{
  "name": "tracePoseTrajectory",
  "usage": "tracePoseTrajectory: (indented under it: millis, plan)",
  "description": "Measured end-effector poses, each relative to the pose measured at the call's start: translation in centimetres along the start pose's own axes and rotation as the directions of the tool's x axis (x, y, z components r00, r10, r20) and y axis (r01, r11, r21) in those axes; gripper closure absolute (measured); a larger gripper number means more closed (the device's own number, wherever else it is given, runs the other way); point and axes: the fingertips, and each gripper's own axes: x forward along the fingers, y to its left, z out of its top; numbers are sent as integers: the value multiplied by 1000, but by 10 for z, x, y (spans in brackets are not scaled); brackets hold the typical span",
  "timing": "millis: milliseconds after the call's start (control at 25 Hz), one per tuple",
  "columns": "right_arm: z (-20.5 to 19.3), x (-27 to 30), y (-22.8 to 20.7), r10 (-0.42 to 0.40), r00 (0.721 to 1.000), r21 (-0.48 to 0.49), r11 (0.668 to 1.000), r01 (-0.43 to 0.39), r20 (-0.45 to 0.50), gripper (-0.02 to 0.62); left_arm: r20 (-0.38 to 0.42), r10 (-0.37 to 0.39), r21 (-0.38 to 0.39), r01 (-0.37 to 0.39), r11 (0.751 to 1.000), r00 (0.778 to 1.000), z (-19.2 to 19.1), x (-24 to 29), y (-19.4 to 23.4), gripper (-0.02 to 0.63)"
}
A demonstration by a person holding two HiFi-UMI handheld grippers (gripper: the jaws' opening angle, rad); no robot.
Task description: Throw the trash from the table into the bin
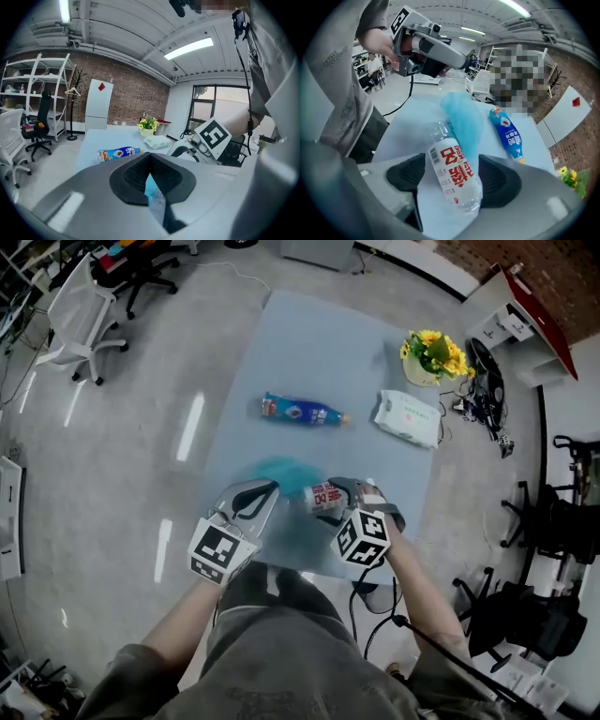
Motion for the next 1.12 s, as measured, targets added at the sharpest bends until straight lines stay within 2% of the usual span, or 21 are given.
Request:
tracePoseTrajectory:
  millis: [160,400,560,760,1120]
  plan:
    - [-10,20,3,24,999,-38,999,-26,-46,250,-29,-1,-51,0,999,1000,-25,6,2,606]
    - [-21,44,-5,49,995,-80,995,-57,-92,249,-65,-13,-56,9,998,998,-48,14,4,606]
    - [-30,57,-6,52,985,-161,984,-79,-163,244,-91,4,-63,-9,998,996,-60,15,11,606]
    - [-34,61,-6,118,970,-123,981,-147,-213,254,-110,8,-83,-17,996,994,-69,17,16,606]
    - [-37,56,7,162,948,-119,972,-200,-272,275,-117,10,-82,-19,996,993,-74,15,17,606]
